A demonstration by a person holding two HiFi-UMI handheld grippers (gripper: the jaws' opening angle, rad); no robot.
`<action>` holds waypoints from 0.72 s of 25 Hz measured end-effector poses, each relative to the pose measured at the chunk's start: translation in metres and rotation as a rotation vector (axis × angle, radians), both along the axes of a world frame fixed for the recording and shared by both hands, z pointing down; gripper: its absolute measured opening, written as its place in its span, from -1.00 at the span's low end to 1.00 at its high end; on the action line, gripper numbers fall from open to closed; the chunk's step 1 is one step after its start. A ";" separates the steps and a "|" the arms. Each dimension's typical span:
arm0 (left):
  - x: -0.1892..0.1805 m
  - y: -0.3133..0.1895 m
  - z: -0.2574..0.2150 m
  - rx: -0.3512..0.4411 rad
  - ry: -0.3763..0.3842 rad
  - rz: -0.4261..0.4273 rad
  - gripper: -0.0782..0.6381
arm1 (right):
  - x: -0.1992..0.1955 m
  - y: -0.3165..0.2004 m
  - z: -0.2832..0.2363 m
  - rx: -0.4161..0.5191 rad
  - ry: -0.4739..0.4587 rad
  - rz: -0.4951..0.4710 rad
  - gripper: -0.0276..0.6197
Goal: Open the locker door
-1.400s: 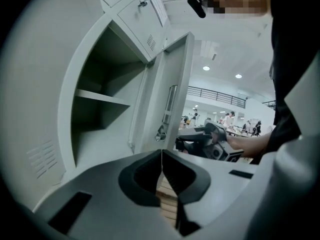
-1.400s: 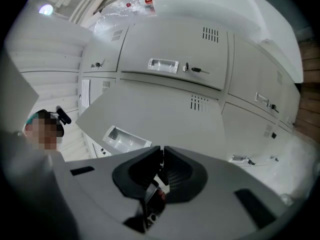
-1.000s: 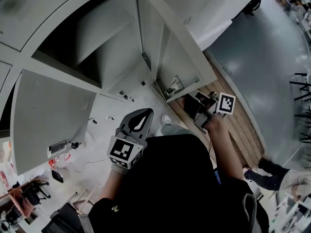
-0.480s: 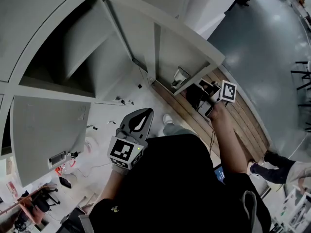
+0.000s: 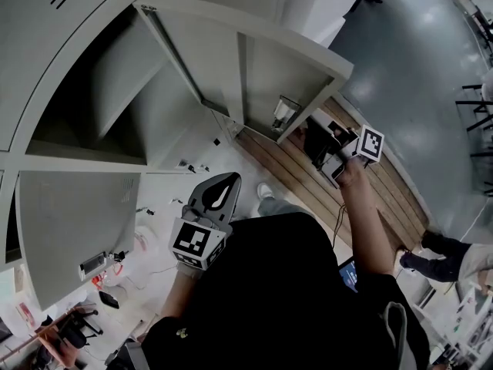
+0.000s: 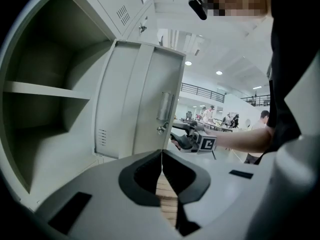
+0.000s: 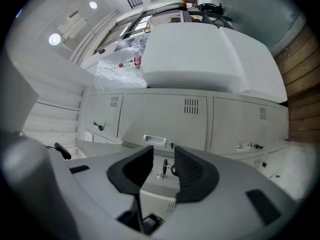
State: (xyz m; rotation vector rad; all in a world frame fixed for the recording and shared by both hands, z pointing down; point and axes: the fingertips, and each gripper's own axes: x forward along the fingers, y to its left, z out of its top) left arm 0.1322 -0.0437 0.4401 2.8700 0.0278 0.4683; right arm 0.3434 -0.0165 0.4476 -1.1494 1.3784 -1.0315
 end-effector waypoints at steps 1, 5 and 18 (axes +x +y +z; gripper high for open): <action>0.000 0.000 0.000 0.000 0.001 0.001 -0.72 | 0.001 0.004 -0.003 -0.003 0.012 0.010 -0.53; -0.003 -0.004 -0.002 0.002 0.003 0.003 -0.72 | -0.008 0.023 -0.014 -0.020 0.073 0.056 -0.62; -0.044 -0.031 -0.006 -0.006 0.021 -0.090 -0.72 | -0.129 -0.005 -0.050 0.022 0.314 -0.142 -0.75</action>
